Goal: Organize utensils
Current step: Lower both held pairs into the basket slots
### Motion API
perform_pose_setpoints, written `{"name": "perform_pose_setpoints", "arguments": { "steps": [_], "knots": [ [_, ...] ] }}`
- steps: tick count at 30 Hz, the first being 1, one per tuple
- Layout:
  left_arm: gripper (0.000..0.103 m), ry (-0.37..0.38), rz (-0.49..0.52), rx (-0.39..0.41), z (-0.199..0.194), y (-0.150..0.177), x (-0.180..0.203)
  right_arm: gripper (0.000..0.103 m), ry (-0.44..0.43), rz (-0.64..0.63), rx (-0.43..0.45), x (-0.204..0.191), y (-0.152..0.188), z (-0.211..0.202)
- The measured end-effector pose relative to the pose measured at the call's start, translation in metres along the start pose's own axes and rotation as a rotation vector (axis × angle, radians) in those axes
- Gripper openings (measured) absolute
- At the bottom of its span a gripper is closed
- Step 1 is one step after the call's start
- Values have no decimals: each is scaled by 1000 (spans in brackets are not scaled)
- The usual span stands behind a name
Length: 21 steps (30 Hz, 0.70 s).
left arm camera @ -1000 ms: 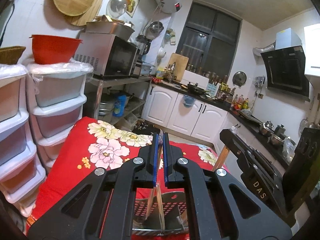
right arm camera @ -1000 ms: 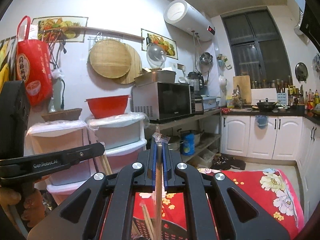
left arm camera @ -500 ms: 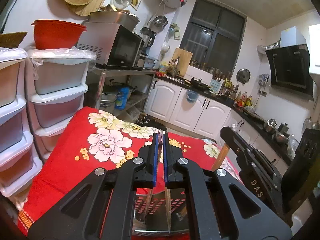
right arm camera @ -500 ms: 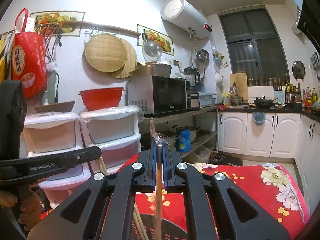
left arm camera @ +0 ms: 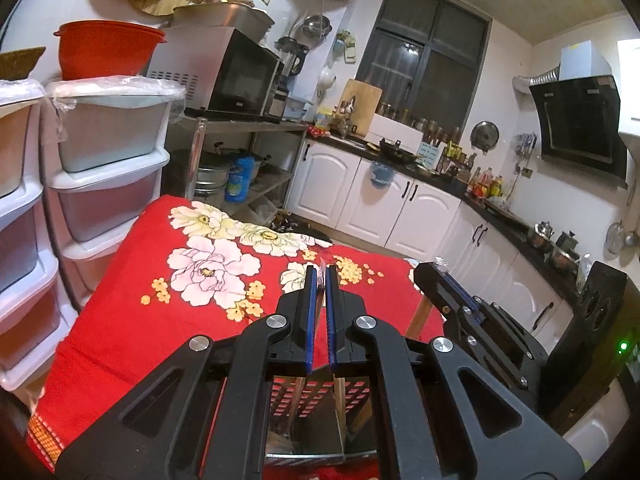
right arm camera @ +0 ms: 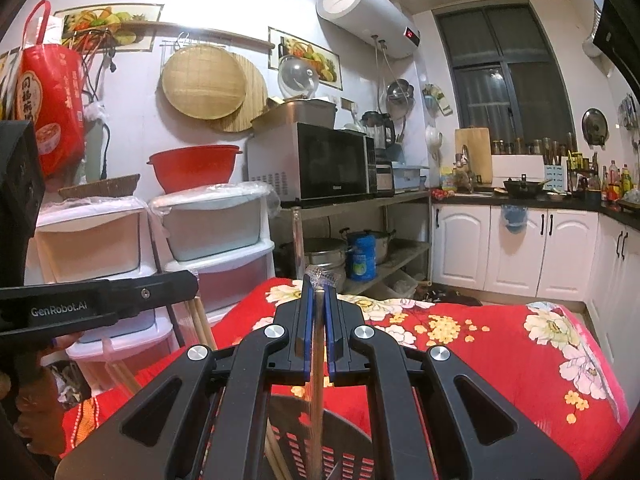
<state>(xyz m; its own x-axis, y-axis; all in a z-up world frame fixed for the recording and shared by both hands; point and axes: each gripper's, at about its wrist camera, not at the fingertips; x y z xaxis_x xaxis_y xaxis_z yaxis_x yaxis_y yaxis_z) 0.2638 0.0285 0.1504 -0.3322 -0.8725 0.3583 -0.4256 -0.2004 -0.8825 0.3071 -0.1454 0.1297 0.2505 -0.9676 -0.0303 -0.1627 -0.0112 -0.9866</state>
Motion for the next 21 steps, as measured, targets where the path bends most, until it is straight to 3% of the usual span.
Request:
{"name": "perform_pose_setpoints", "arguments": {
  "steps": [9,21],
  "knots": [
    [1,-9,-5,-51,10,10,-7,5,2,-1,-60,1,13,3],
    [1,-12,-5,-62,7,12,-6,6,-7,32,-181,9,18,-4]
  ]
}}
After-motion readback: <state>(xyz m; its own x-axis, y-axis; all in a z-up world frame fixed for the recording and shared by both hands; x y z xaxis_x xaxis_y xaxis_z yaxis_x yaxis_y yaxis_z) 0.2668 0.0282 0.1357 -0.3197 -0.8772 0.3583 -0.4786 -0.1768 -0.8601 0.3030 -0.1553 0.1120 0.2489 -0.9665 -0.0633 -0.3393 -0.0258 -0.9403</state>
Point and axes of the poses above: each gripper's, at about its wrist camera, not at the fingertips, and z roughly the way its jaws point, x to its right, y to its underside, and after that the axes turned 11 degrees about y, right-handed
